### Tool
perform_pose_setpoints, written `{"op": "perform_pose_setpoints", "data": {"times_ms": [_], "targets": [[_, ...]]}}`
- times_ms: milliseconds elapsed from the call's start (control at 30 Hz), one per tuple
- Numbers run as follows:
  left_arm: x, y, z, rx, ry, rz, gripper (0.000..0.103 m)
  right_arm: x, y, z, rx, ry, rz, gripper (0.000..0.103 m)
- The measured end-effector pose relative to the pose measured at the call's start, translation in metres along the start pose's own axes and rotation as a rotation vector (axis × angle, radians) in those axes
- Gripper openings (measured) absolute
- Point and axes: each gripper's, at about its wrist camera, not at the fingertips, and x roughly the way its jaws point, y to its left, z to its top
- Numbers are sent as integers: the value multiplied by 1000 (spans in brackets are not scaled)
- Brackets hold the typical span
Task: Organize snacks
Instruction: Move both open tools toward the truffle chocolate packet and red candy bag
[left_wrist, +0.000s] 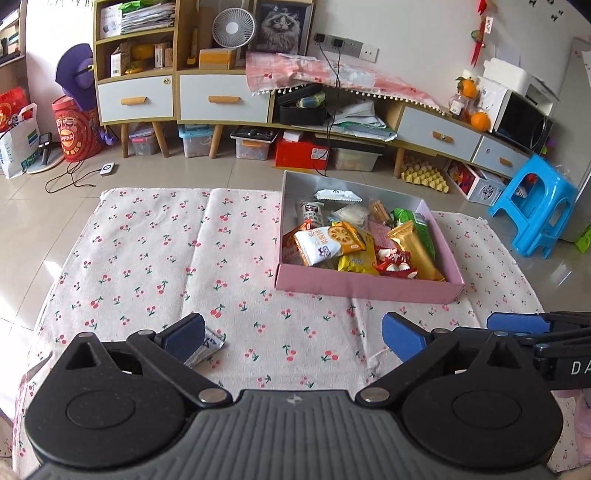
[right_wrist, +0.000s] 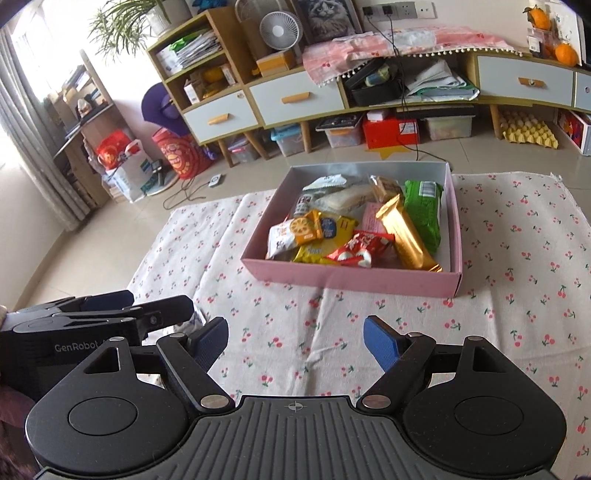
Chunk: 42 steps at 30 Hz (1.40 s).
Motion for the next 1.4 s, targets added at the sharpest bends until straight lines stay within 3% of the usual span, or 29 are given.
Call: {"op": "perform_pose_setpoints", "data": {"times_ms": [500, 667, 1100, 1400], "targets": [[-16, 18, -63, 44, 10, 44, 102, 1, 13, -74, -129, 22, 45, 90], [-14, 25, -82, 71, 13, 84, 102, 2, 15, -101, -239, 35, 44, 90], [-14, 44, -120, 90, -10, 147, 102, 5, 17, -156, -445, 115, 135, 90], [-8, 46, -129, 117, 3, 185, 102, 13, 36, -177, -609, 115, 132, 93]]}}
